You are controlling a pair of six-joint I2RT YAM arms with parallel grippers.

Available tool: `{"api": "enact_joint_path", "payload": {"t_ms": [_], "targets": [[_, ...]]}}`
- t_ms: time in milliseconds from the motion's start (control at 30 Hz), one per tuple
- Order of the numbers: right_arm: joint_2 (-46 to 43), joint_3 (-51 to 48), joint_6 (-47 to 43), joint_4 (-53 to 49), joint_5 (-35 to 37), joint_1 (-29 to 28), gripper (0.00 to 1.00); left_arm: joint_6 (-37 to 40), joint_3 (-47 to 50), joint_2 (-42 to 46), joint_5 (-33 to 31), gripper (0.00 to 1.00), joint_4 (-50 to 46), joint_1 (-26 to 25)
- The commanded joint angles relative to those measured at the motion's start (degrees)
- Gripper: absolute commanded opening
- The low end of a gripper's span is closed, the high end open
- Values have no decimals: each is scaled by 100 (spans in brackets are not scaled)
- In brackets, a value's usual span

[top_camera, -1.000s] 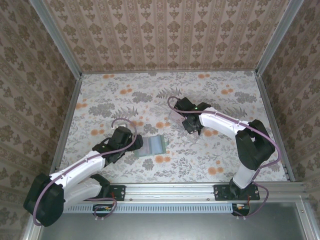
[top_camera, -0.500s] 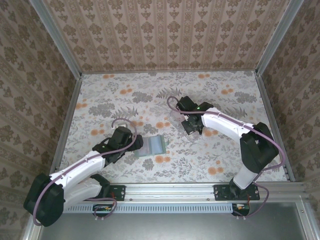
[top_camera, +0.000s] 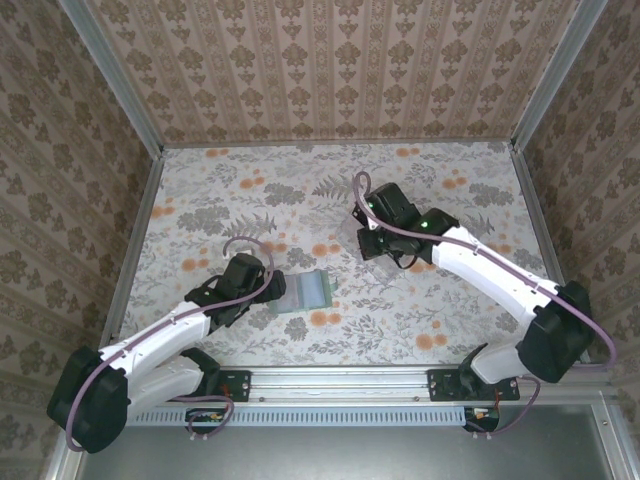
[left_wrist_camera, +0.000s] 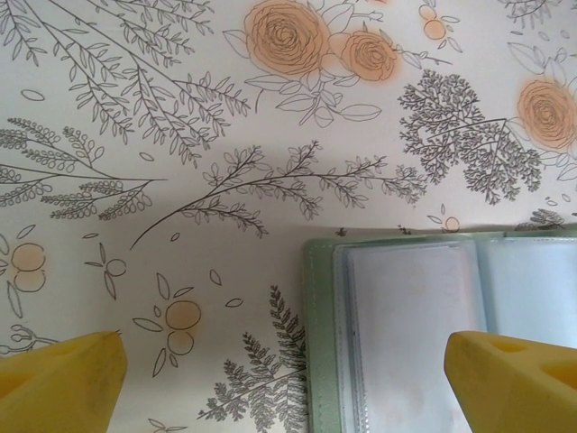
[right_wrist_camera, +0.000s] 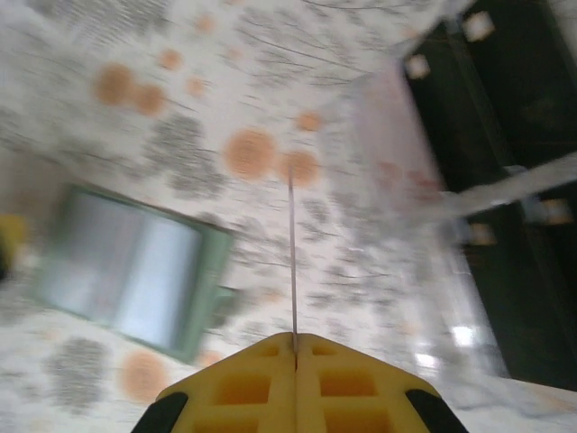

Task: Put the credit cards into the card holder
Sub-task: Pick up the credit card from the storage box, then insert the credit card into the card slot.

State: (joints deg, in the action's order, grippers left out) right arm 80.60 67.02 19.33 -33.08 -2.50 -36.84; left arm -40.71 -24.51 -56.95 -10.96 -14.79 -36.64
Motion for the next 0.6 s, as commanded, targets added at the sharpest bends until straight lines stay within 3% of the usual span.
{"api": "enact_joint_path", "payload": {"t_ms": [0, 133, 300, 567], "targets": [[59, -705, 1376, 1625, -1329, -191, 0, -24, -57, -40, -202, 100, -274, 33], [460, -1109, 2042, 2895, -1505, -603, 0, -64, -45, -95, -306, 100, -431, 34], [1143, -1294, 2444, 3788, -1426, -1023, 0, -91, -49, -241, -391, 100, -556, 27], [1789, -1423, 2700, 4451, -1516, -1146, 0, -69, -96, -343, -400, 100, -660, 17]]}}
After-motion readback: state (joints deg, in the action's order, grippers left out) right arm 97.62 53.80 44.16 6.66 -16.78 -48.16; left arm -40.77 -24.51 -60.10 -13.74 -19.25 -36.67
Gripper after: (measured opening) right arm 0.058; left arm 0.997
